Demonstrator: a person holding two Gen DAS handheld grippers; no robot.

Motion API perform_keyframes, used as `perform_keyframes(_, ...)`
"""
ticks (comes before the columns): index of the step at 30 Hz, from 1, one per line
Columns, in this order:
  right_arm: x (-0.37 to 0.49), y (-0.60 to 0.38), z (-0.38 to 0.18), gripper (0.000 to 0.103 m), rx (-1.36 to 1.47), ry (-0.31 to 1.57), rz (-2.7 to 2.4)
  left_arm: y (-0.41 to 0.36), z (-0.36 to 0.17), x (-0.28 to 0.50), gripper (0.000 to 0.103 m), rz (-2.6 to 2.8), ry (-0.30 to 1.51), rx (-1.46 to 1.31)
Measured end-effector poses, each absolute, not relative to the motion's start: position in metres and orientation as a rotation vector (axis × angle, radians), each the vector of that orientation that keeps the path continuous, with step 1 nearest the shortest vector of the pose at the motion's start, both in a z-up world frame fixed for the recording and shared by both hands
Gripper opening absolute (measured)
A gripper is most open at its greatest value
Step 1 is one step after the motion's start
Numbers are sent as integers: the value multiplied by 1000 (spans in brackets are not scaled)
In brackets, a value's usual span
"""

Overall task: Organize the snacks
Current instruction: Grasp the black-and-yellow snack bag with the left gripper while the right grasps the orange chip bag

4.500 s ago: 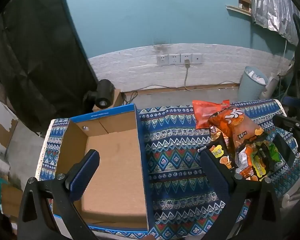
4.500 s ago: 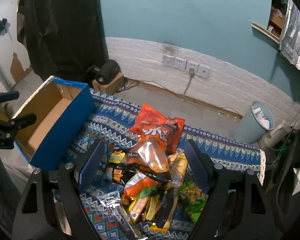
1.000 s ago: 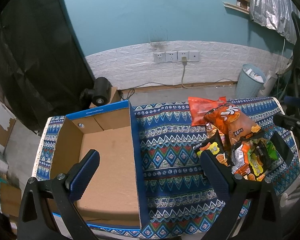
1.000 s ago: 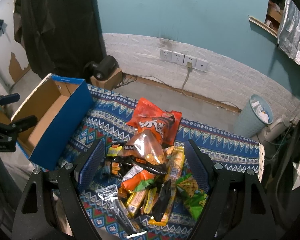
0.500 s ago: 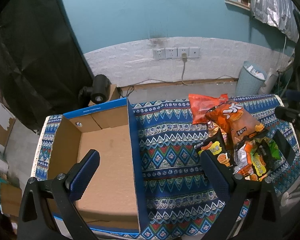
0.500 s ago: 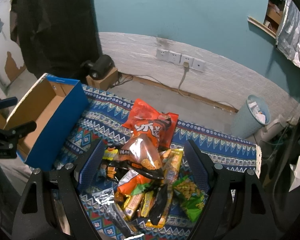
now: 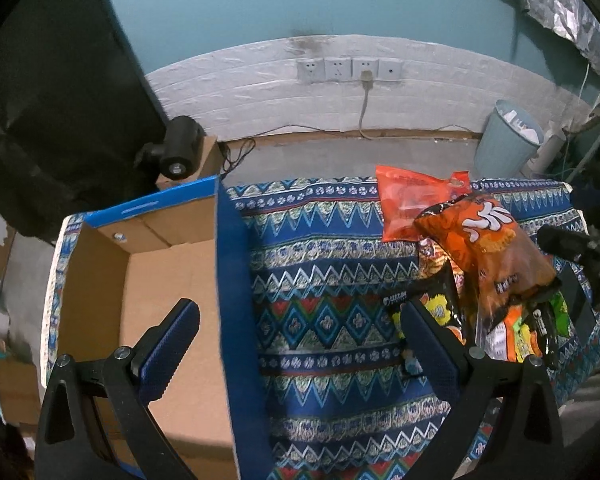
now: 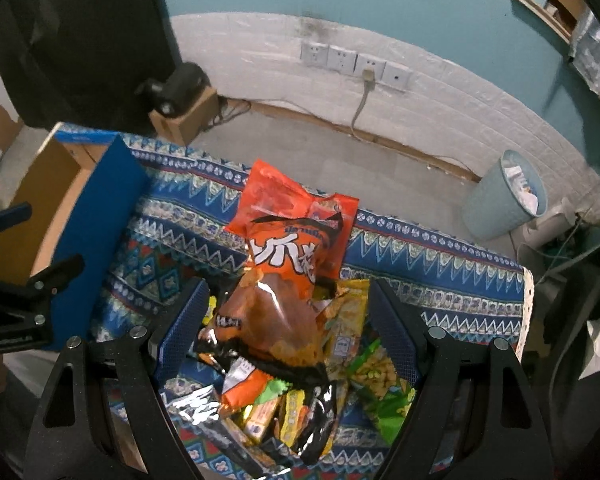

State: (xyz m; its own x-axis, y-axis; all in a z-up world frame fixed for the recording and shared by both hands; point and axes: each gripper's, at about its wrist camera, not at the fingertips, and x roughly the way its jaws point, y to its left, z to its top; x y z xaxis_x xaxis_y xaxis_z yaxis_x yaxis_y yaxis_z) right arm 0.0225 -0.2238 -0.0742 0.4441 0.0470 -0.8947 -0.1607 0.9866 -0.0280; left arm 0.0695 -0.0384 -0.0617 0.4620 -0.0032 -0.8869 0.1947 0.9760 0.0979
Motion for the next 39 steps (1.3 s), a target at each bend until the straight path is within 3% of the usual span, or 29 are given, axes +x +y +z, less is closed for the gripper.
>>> perform_keyframes(24, 79, -217, -170, 80, -139, 1384, 151, -66, -132, 109, 102, -229, 1231, 332)
perform_keyframes(25, 79, -218, -171, 79, -137, 1389, 159, -67, -133, 109, 102, -237, 1238, 326)
perform_keyframes(27, 76, -219, -175, 61, -119, 1400, 186, -70, -135, 109, 102, -246, 1251, 313)
perform_keyframes(30, 71, -222, -172, 47, -118, 1371, 200, -75, -138, 106, 102, -265, 1271, 288)
perform_keyframes(39, 50, -242, -135, 44, -98, 1224, 198, -85, -153, 96, 102, -260, 1362, 126)
